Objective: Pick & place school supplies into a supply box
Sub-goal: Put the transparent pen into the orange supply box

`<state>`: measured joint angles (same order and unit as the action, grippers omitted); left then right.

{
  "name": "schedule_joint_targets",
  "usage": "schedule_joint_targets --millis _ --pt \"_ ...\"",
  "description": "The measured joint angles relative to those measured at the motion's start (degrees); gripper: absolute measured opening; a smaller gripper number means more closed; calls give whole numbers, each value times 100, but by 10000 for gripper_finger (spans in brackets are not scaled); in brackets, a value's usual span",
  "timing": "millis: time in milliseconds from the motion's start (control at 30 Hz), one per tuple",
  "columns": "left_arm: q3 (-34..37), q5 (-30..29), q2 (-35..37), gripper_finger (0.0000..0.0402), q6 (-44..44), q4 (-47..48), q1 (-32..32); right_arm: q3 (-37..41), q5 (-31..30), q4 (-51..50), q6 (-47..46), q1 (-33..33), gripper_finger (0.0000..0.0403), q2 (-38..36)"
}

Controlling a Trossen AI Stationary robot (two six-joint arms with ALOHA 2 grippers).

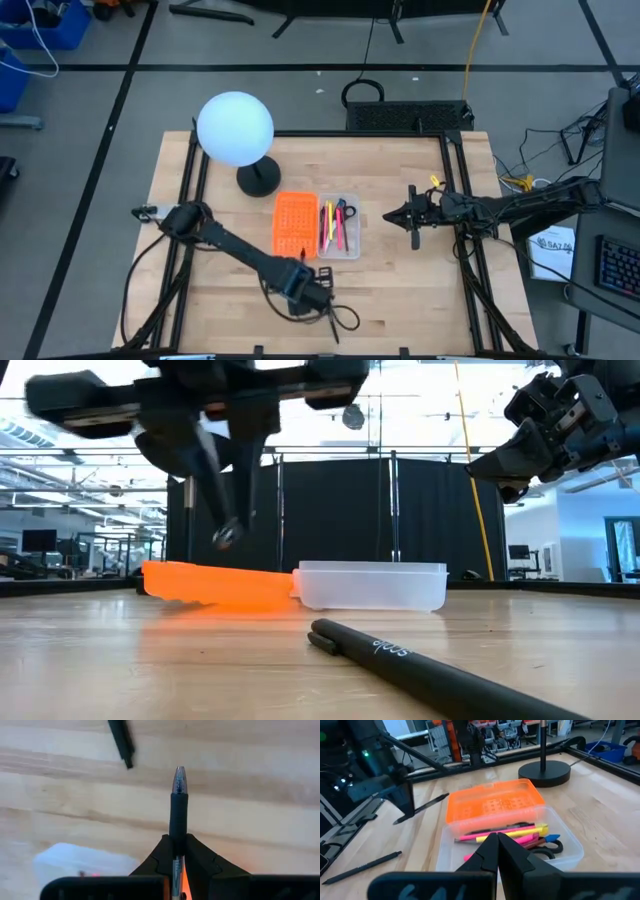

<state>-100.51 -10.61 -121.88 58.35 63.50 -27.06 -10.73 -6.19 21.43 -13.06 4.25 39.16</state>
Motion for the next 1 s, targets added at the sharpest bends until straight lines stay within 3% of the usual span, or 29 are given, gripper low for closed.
schedule_joint_targets --millis 200,367,600,1000 --pt "-5 -308 167 28 1284 -305 620 407 2 533 -2 0 0 4" --pt "-9 -469 163 27 2449 -778 1072 950 -1 1653 -245 -14 0 -9" --pt "-9 126 163 27 3248 -1181 1842 934 28 1613 -425 -39 0 -38" --pt "-9 1764 146 26 3495 -1284 2717 949 25 1769 83 -54 0 -32"
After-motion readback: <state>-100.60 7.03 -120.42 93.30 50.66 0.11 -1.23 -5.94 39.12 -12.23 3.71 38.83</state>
